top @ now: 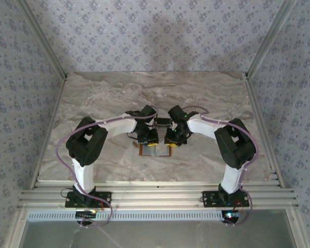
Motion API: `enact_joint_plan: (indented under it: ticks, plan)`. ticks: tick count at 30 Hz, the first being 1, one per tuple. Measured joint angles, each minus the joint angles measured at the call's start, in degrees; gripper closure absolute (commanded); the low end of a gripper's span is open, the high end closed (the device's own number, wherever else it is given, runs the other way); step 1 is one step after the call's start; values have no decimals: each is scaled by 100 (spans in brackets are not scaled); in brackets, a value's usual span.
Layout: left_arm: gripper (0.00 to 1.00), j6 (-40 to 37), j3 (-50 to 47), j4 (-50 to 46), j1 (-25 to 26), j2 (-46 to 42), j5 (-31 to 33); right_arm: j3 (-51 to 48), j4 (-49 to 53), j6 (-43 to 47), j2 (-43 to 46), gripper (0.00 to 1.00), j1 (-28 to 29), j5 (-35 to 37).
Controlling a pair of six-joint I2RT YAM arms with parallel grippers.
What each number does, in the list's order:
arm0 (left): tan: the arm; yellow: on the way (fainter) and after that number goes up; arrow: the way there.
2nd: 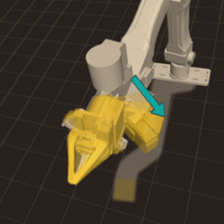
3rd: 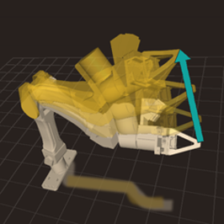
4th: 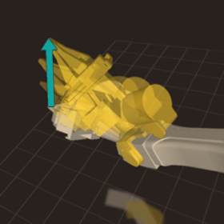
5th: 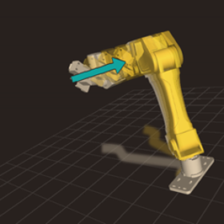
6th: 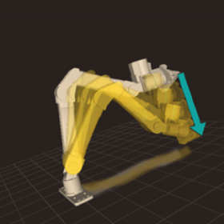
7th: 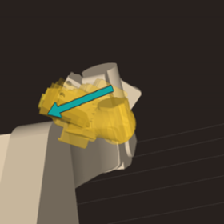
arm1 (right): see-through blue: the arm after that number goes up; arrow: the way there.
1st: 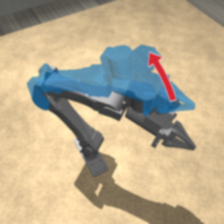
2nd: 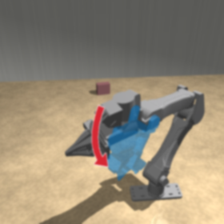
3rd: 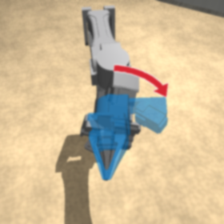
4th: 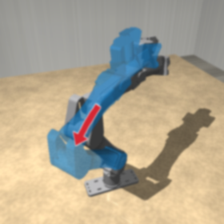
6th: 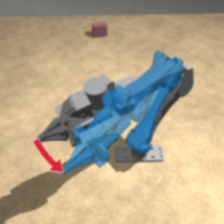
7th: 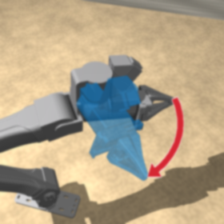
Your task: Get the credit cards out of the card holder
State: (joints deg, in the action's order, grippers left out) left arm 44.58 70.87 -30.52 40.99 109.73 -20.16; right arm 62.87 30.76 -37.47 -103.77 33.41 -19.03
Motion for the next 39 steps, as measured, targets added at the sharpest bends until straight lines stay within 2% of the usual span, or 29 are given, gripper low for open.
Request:
enact_joint_plan:
  ticks: [9,16,25,33,39]
  plan:
    - [79,-192,59,-61,33,52,28,0,-7,0,-2,73,0,-7]
    - [80,-514,750,-944,396,332,868,0,-17,0,-2,73,0,-9]
    - [82,-577,802,-1366,520,319,1357,0,-72,-2,-2,73,11,-11]
    - [82,-568,807,-1482,485,87,1401,0,-24,-2,13,73,9,22]
    - [81,-398,457,-968,315,-271,861,0,55,-4,197,71,28,22]
